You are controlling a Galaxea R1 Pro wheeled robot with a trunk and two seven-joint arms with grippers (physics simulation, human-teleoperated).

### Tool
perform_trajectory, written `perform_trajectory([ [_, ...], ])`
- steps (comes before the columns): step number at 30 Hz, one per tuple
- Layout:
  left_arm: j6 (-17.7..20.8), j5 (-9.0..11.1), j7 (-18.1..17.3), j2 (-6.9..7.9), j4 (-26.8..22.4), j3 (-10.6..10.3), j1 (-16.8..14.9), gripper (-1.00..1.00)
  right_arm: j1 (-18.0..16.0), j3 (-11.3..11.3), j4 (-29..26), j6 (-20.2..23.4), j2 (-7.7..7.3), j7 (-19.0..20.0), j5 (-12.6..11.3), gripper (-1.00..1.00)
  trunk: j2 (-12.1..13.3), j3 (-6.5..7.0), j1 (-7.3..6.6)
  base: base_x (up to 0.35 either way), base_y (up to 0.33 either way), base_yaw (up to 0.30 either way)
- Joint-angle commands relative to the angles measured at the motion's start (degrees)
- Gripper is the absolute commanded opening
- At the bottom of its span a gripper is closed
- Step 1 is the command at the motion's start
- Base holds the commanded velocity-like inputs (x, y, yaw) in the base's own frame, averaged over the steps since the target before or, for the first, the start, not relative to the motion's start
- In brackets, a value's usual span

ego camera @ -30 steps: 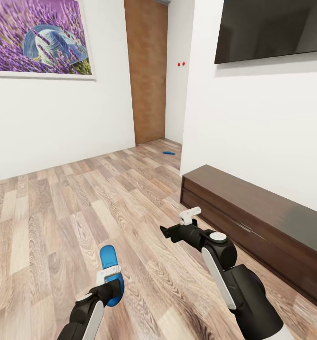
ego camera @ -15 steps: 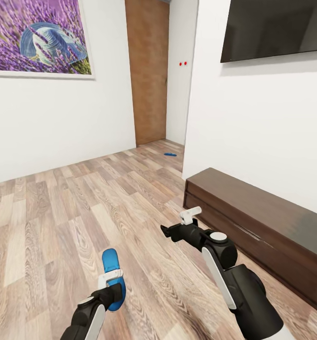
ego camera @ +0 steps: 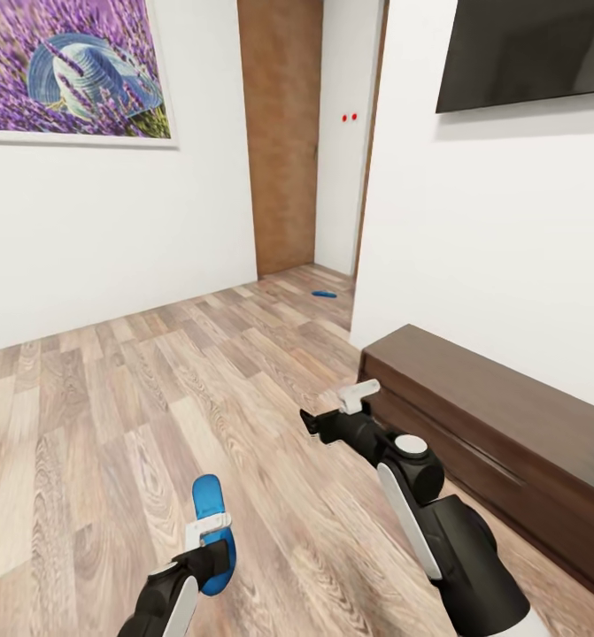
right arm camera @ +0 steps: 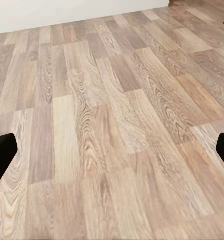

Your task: In the bedroom, move the book from the bed onto either nightstand, and place the two sandals side by side next to the bed.

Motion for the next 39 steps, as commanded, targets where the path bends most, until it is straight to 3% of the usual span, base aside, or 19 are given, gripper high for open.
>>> perform_trajectory([
  [1,0.17,0.59,0.49,0.01,-0.04,-0.08,-0.02,-1.00,-0.04,-0.03,-0.06,0.00,0.03,-0.04,-0.31,1.00,-0.02,-0.06,0.02,0.310,0.115,0.000],
  [39,0.17,0.68,-0.19,0.01,0.06,0.15,-0.02,-1.00,-0.17,-0.60,0.41,-0.07,0.24,0.02,-0.85,1.00,-0.02,-0.06,0.02,0.311,0.109,0.000],
])
